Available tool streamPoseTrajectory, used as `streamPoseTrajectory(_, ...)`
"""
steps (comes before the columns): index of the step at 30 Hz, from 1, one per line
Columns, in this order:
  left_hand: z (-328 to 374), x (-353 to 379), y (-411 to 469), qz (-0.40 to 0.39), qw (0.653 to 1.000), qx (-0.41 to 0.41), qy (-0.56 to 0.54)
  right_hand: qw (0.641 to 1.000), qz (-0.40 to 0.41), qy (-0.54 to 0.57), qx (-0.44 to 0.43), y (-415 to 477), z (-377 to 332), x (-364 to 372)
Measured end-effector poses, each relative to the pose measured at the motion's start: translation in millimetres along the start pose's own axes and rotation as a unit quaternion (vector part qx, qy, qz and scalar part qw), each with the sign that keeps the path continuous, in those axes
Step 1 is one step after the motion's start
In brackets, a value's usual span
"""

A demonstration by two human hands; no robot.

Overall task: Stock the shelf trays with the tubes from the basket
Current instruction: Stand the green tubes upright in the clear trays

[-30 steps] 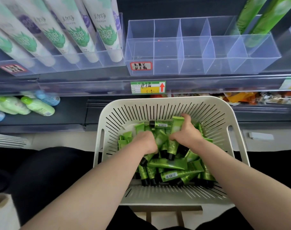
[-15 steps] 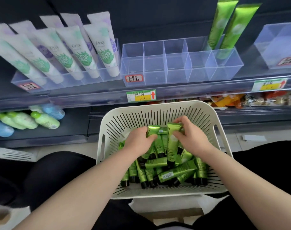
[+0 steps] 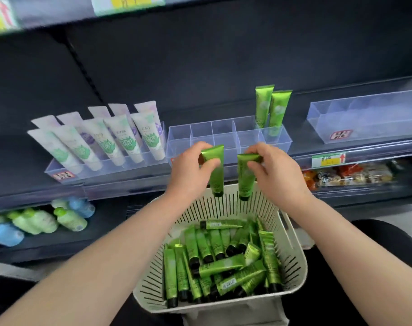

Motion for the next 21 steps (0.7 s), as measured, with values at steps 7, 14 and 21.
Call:
streamPoseTrajectory(7,66.2,-27.6,63.2,0.085,0.991,0.045,-0.089,0.989,0.145,-0.031,-0.029,47.8,3.2,-74.4)
streamPoseTrajectory(14,87.8,9.0,128.0,0.062,0.99,0.008,-0.127,0.99,0.127,-0.057,-0.004,75.5,36.8,-75.0)
streamPoseTrajectory(21,94.6,52.7,168.2,0.011,1.0,0.007,-0.004,0.99,0.127,-0.057,-0.005,89.4,50.6,-76.8)
Point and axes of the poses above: each hand's wrist, its own y-axis towards the middle knuckle, its own x-axis out of the palm, z = x × y, the point moved 9 cm from there along y, towards the middle knuckle, and after that the axes turned 11 degrees about -x, right-handed, at the moved point
